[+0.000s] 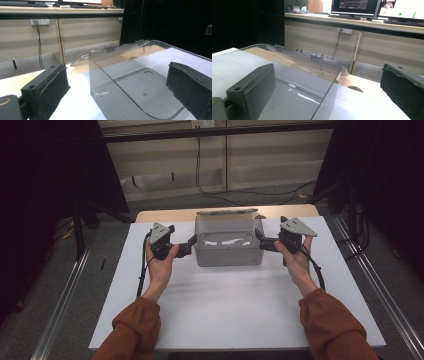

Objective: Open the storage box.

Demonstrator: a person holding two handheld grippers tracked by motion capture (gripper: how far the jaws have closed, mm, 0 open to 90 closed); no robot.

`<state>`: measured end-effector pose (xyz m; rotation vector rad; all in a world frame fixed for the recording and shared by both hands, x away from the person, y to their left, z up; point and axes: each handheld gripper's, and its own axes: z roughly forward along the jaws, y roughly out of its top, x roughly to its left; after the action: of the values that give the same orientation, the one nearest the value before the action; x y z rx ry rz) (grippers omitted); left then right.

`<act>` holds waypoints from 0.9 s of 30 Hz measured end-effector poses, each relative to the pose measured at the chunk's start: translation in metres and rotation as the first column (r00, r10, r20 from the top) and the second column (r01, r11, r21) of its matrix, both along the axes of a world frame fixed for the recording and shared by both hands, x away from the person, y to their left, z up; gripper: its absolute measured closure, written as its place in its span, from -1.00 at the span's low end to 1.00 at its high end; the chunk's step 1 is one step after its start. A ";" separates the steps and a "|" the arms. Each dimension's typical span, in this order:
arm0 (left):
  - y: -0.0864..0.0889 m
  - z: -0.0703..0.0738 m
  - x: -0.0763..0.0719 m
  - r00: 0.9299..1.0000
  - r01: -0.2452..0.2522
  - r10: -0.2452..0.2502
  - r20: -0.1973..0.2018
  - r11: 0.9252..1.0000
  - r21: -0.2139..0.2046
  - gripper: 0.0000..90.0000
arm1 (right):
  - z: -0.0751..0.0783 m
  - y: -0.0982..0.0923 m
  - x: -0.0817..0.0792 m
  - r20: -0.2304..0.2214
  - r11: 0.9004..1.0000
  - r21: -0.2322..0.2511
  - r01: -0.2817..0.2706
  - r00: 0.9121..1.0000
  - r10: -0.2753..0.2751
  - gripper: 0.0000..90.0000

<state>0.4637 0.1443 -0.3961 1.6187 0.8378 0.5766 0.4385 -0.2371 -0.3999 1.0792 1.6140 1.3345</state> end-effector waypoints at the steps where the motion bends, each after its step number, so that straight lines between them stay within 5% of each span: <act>1: 0.001 0.000 -0.002 1.000 0.004 -0.004 0.007 1.000 0.003 -0.92 | -0.001 0.000 -0.002 0.004 1.000 0.001 0.003 1.000 -0.003 -1.00; 27: 0.020 -0.015 -0.045 0.998 -0.043 0.045 0.040 0.998 -0.045 -0.92 | -0.009 -0.004 -0.052 0.029 1.000 -0.013 0.023 0.999 -0.023 -0.97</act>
<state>0.4184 0.1645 -0.4106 1.5469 0.8525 0.6164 0.3866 -0.2414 -0.4093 1.0630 1.5820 1.3171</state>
